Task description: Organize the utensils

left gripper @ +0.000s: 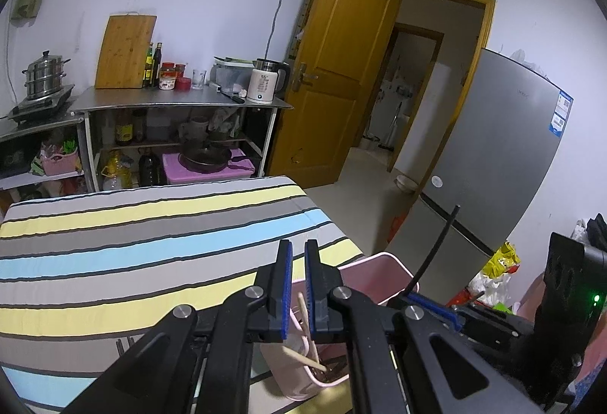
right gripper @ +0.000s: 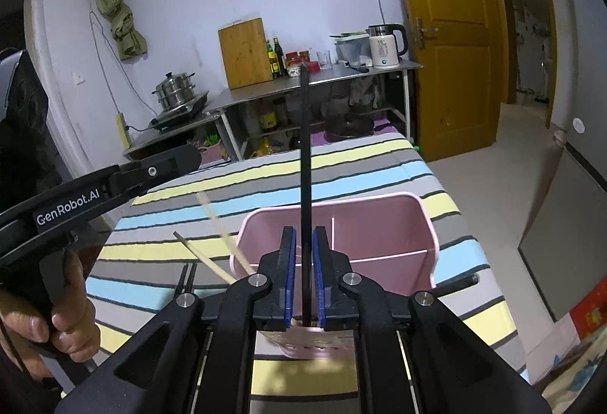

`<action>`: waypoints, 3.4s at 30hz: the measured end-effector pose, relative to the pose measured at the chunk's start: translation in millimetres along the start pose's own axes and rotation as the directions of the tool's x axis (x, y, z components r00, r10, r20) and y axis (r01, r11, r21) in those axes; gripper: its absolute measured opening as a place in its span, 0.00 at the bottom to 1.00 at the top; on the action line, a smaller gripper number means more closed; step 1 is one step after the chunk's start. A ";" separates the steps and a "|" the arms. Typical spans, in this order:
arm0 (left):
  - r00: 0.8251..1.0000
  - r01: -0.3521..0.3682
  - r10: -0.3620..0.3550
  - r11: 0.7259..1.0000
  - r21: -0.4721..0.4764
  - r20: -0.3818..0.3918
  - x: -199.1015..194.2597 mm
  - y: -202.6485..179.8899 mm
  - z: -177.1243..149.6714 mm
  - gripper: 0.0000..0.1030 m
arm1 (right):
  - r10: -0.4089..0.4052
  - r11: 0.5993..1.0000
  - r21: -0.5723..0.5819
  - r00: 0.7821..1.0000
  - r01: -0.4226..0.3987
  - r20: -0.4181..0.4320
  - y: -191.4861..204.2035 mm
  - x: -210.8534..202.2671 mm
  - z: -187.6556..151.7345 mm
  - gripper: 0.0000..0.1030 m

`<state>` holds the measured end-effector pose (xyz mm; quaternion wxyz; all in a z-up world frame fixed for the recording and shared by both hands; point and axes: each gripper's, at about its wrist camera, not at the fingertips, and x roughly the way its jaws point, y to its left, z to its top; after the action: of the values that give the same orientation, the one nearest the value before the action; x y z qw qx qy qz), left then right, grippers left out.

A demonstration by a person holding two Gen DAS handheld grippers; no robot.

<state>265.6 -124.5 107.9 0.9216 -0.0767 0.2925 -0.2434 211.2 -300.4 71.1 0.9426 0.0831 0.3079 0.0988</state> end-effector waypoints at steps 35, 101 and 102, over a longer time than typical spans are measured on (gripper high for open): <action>0.991 -0.129 0.133 0.987 -0.099 0.028 -137.2 54.2 -99.0 0.07 | 0.134 0.990 -0.046 0.991 -0.134 0.004 33.5 -54.1 -51.5 0.13; 0.913 -0.366 0.306 0.906 -0.212 -0.269 -36.0 157.0 -189.5 0.23 | 0.239 0.956 -0.079 0.907 -0.282 -0.346 105.4 89.8 -139.9 0.12; 0.917 -0.359 0.299 0.907 -0.221 -0.265 -36.5 158.0 -188.6 0.23 | 0.238 0.956 -0.080 0.908 -0.281 -0.344 104.7 89.4 -139.4 0.12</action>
<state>194.8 31.1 -72.8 0.8917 -0.1204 0.4335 -0.0493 184.6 -164.6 -67.6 0.8592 0.0451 0.4411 0.2553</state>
